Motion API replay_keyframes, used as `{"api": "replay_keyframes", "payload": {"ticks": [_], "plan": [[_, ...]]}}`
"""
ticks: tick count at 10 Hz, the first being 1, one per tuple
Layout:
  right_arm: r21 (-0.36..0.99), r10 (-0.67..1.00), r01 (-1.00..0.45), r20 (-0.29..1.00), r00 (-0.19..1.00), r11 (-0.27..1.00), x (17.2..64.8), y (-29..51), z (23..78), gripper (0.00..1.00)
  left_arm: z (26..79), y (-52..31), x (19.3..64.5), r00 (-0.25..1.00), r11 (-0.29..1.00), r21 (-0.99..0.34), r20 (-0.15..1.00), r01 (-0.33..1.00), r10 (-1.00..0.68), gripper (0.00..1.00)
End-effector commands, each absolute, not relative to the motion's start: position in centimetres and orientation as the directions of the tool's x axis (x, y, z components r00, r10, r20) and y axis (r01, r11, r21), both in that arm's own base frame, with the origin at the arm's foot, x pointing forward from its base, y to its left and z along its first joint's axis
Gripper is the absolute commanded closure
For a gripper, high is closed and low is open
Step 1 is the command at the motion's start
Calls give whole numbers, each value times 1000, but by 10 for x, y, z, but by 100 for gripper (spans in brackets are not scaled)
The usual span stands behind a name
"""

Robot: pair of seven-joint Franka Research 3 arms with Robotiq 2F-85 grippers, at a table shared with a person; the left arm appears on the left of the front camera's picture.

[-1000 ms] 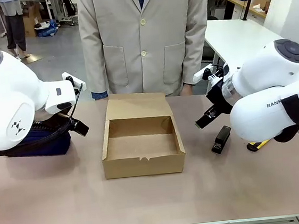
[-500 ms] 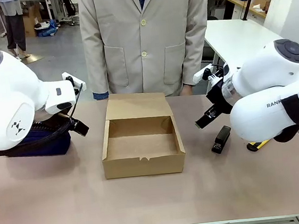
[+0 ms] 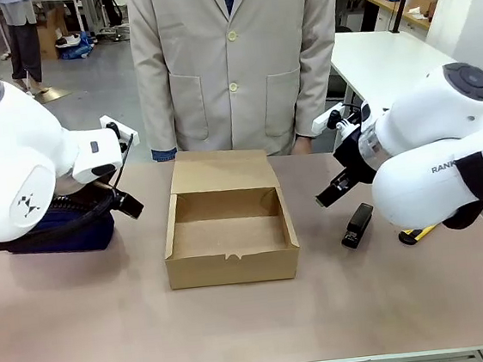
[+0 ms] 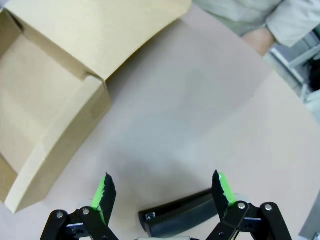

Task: Pack the item into the box.
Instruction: Pick up the item indicated by the person and place it inside the Mailer Box.

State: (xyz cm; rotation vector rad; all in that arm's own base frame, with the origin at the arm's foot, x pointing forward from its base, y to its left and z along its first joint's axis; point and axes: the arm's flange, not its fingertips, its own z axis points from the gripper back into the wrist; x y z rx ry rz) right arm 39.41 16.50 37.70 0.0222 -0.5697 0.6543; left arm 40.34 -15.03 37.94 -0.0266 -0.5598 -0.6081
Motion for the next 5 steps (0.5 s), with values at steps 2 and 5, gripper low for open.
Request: {"api": "replay_keyframes", "payload": {"ticks": [2,5], "plan": [[-157,489,-497,569,661,854,329,130,478,0,506,-113,320,638,832,158,571,533,-517,0],[-277,487,-416,657,575,866,262,116,509,0,510,-132,356,616,830,168,595,532,-515,0]]}}
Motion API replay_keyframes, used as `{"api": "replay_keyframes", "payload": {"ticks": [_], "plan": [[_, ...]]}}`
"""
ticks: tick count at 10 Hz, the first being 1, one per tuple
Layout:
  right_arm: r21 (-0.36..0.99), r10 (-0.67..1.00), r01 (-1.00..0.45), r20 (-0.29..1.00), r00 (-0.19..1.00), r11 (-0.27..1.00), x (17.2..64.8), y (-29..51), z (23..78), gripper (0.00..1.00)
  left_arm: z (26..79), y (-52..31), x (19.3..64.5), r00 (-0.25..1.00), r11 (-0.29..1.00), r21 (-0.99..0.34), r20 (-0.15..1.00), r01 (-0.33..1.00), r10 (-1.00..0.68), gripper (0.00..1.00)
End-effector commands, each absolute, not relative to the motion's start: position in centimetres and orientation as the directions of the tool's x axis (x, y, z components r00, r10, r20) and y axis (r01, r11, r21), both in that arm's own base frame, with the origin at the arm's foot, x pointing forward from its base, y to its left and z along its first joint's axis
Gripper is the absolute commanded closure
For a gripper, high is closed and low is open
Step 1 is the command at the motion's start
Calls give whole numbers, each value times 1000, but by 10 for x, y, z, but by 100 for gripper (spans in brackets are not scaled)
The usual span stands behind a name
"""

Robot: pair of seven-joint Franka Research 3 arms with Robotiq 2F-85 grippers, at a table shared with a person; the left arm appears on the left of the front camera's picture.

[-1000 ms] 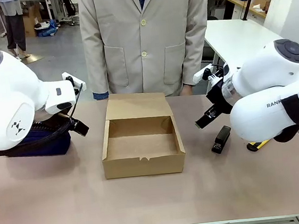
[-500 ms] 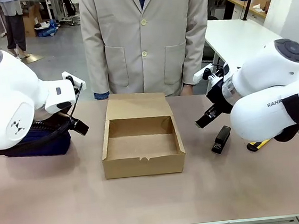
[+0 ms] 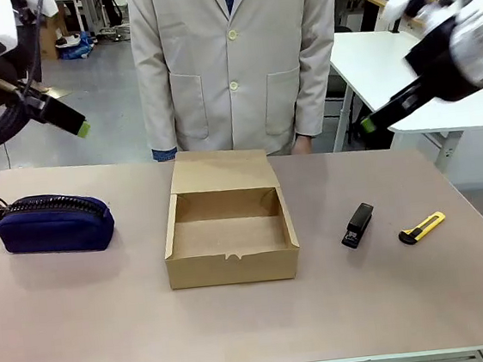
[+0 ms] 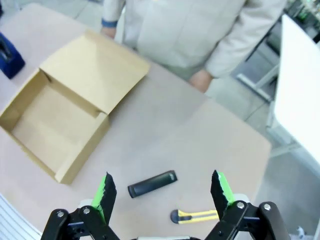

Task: Pack the item into the box.
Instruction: Pick up the item indicated by the person and place it inside the Mailer Box.

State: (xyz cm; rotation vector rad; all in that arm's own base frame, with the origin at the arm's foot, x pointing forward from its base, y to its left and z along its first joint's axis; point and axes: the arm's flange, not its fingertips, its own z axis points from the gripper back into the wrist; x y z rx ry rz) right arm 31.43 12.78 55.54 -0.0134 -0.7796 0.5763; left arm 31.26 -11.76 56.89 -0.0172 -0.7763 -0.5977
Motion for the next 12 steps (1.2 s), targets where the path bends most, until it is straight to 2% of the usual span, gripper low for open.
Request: {"api": "replay_keyframes", "payload": {"ticks": [1,2,3,4,5,6,7,8,9,10,12], "plan": [[-187,501,-509,627,597,840,338,133,525,0,510,-132,356,616,830,168,595,532,-515,0],[-219,495,-485,659,566,846,314,128,555,0,569,-118,313,557,835,199,663,513,-500,0],[-68,420,-499,642,641,864,326,118,545,0,557,-118,320,596,745,-26,618,667,-513,0],[149,273,-469,648,711,870,321,91,551,0,564,-94,318,688,712,-222,553,666,-471,0],[427,42,-319,542,839,846,312,52,559,0,568,-55,317,789,682,-434,490,589,-370,0],[631,-120,-159,376,919,759,307,8,560,0,567,-17,315,863,612,-610,400,503,-310,0],[793,-292,-65,298,909,606,296,-41,557,0,564,23,310,928,571,-733,316,371,-197,0],[884,-431,-13,240,870,467,283,-89,551,0,557,68,302,948,527,-797,314,294,-54,0],[923,-538,36,191,821,382,269,-131,541,0,549,116,290,948,477,-851,302,219,104,0],[944,-629,81,147,763,319,254,-169,528,0,536,159,271,927,414,-889,307,197,217,0],[974,-775,54,140,617,218,236,-211,505,0,508,197,256,888,318,-935,273,155,371,0]]}}
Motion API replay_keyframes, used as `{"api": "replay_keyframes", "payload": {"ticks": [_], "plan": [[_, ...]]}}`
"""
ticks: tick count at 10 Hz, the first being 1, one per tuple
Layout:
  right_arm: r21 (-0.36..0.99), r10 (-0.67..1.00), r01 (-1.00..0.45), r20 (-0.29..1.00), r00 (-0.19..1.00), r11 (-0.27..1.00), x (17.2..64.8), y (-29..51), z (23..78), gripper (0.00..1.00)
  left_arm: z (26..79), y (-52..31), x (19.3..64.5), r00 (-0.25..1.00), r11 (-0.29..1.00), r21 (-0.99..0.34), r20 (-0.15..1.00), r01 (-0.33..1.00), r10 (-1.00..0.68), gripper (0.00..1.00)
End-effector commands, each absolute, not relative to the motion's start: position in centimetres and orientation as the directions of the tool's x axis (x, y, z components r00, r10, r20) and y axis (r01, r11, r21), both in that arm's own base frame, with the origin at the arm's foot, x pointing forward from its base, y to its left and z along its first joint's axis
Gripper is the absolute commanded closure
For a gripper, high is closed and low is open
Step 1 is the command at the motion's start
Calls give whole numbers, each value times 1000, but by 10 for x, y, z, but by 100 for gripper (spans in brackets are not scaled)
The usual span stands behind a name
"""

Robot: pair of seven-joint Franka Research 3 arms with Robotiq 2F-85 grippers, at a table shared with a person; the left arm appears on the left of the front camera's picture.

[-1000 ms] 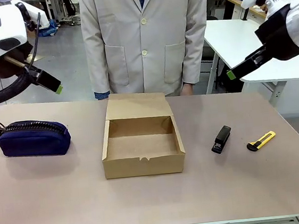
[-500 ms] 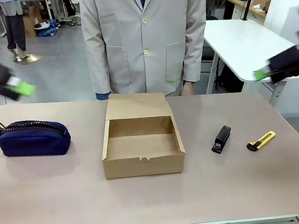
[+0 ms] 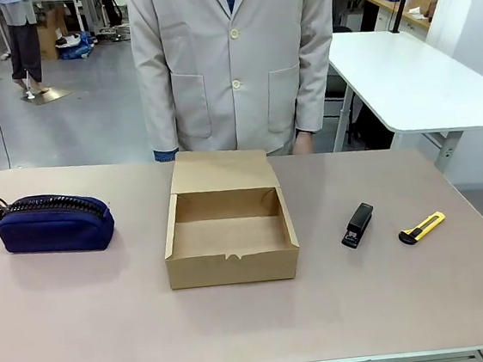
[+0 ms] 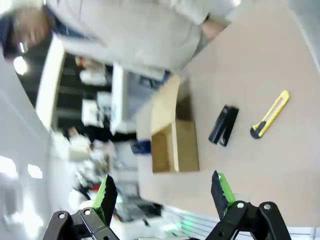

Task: Pack the item into the box.
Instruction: Pick up the item indicated by the person and place it inside the Mailer Box.

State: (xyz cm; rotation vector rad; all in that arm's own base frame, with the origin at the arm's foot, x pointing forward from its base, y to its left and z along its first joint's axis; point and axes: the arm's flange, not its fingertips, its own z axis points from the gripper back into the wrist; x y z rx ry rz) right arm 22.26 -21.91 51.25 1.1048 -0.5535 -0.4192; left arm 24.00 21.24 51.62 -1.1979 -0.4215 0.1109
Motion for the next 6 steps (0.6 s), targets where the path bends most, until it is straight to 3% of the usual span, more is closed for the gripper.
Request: {"api": "replay_keyframes", "payload": {"ticks": [1,2,6], "plan": [[917,-816,172,220,534,360,241,-199,503,0,496,186,269,873,430,-900,265,72,409,0],[917,-575,45,209,791,395,223,-219,513,0,516,212,240,917,369,-919,258,137,303,0],[917,-575,45,209,791,395,223,-219,513,0,516,212,240,917,369,-919,258,137,303,0]]}}
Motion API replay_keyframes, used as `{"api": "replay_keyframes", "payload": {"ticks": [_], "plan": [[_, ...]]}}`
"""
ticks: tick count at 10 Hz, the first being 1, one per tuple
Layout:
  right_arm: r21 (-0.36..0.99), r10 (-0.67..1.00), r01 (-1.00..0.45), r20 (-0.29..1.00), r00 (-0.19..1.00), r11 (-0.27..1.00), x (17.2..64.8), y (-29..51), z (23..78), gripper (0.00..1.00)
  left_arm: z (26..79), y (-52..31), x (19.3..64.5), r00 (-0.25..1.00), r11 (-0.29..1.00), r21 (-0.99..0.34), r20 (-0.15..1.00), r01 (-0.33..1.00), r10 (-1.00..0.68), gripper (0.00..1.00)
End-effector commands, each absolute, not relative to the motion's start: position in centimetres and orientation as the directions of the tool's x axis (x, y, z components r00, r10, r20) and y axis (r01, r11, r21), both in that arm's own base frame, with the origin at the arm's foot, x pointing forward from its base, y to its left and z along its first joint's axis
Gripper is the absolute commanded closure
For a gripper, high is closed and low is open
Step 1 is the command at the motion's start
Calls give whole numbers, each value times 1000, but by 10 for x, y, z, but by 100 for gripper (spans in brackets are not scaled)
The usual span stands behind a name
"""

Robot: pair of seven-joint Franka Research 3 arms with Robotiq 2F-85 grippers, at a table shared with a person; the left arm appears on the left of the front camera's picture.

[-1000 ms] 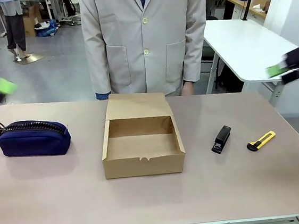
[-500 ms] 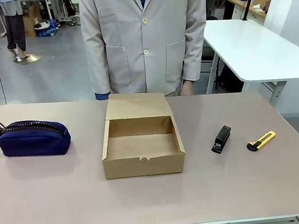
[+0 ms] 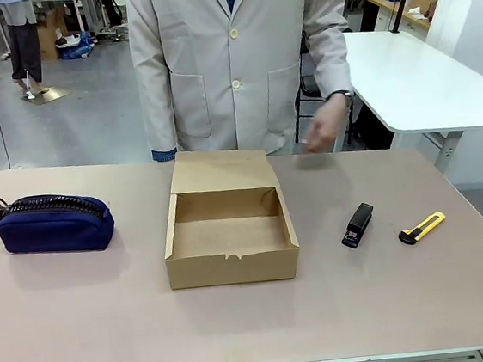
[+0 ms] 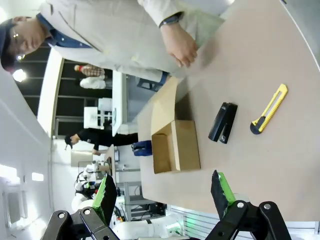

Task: Pack the item into the box.
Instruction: Pick up the item indicated by the person and place it inside the Mailer Box.

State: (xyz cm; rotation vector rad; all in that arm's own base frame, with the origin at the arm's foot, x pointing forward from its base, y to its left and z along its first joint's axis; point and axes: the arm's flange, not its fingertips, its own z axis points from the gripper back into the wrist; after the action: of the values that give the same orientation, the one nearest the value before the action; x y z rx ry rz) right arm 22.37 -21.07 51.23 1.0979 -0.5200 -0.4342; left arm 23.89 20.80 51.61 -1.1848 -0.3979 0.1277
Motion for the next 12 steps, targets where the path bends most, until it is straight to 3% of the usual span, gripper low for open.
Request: {"api": "replay_keyframes", "payload": {"ticks": [1,11,12], "plan": [[917,-575,45,209,791,395,223,-219,513,0,516,212,240,917,369,-919,258,137,303,0],[917,-583,78,182,792,392,221,-218,510,0,516,212,240,917,369,-919,258,137,303,0],[888,-429,-65,282,858,454,244,-185,512,0,516,212,240,917,369,-919,258,137,303,0]]}}
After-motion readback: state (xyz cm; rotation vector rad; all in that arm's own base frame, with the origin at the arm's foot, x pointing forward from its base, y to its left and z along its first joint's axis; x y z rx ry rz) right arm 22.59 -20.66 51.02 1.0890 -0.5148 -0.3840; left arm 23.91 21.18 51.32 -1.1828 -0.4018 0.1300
